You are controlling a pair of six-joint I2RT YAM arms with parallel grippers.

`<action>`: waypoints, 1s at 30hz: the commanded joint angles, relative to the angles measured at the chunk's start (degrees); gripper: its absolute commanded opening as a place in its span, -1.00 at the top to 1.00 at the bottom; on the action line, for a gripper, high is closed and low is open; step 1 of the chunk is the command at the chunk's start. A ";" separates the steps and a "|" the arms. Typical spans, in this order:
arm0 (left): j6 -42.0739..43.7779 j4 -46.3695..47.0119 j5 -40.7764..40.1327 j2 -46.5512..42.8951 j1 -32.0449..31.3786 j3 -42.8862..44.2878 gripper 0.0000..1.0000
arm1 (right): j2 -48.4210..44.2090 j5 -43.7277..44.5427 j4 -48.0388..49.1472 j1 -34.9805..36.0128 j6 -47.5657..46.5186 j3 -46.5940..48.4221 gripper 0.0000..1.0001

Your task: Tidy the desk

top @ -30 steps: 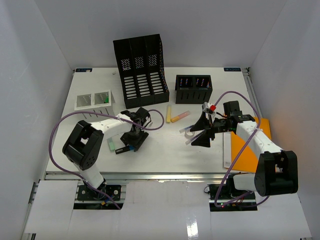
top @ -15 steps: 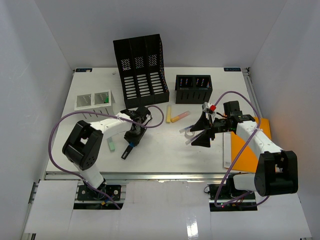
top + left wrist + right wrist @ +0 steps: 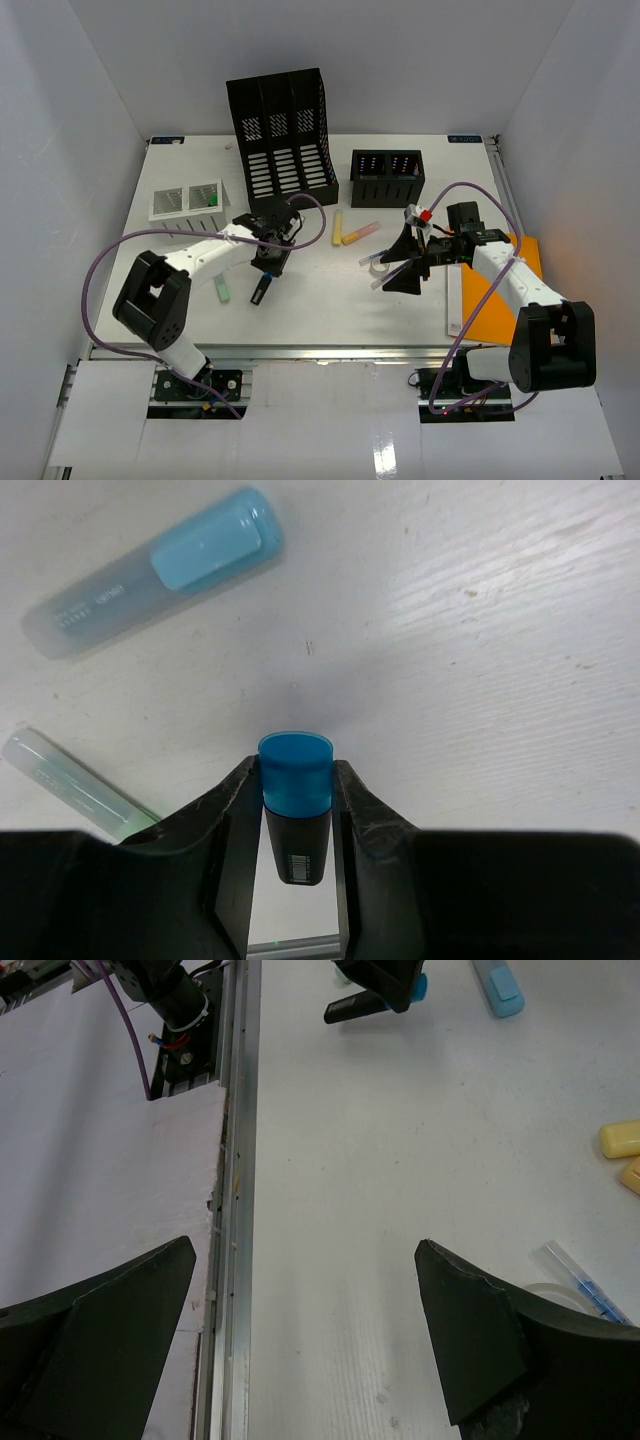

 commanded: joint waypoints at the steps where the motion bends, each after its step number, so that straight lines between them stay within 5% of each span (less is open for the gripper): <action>1: -2.11 3.22 -1.08 -6.51 0.46 3.99 0.66 | -1.22 -2.00 -0.92 -0.47 -1.36 1.51 -0.95; 7: -3.54 8.56 0.15 -12.56 3.10 4.55 0.70 | -1.80 -2.32 -1.64 -0.47 -1.72 1.77 -0.95; 17: -5.57 19.17 6.80 -21.01 17.57 7.07 0.72 | -2.37 -2.53 -2.88 -0.47 -2.43 2.21 -0.95; 30: -7.31 30.43 13.77 -12.81 35.82 13.75 0.78 | -2.28 -2.18 -4.62 -0.48 -3.91 2.65 -0.95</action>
